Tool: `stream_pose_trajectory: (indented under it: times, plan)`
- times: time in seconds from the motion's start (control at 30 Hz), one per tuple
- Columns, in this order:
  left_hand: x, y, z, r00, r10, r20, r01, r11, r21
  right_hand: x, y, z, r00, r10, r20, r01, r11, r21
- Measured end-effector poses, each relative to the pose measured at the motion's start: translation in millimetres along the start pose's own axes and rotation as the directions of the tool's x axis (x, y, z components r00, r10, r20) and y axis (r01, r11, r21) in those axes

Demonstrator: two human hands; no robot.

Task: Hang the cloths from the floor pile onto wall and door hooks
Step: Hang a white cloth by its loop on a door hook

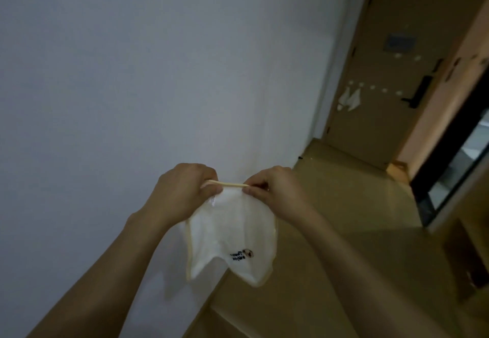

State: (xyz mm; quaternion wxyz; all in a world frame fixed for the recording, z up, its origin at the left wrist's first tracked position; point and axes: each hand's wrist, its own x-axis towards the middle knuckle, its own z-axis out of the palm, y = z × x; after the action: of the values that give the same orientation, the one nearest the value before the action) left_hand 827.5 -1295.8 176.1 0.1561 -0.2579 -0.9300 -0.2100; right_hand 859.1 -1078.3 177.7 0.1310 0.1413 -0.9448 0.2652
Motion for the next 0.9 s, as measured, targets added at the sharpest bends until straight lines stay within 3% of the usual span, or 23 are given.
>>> stream_pose_trajectory:
  times: [0.2, 0.3, 0.4, 0.53, 0.9]
  plan:
    - [68.0, 20.2, 39.8, 0.996, -0.07, -0.054, 0.05, 0.951, -0.306, 7.1, 81.8, -31.4, 0.991, 0.114, -0.074, -0.115, 0.993, -0.008]
    - [110.1, 36.6, 62.9, 0.974, -0.217, -0.065, 0.14, 0.803, -0.579, 20.2, 125.2, -50.4, 0.985, 0.151, -0.086, -0.151, 0.989, 0.011]
    - [155.6, 61.6, 89.1, 0.968, -0.248, -0.027, 0.146, 0.649, -0.746, 35.6, 167.9, -69.5, 0.979, 0.183, -0.092, -0.182, 0.983, 0.014]
    - [213.8, 101.5, 131.4, 0.975, -0.223, -0.017, 0.116, 0.57, -0.813, 49.9, 227.4, -93.8, 0.971, 0.221, -0.089, -0.221, 0.975, 0.005]
    - [353.4, 173.3, 238.1, 0.999, -0.007, 0.041, 0.038, 0.521, -0.852, 100.9, 358.9, -135.7, 0.949, 0.272, -0.162, -0.236, 0.949, 0.209]
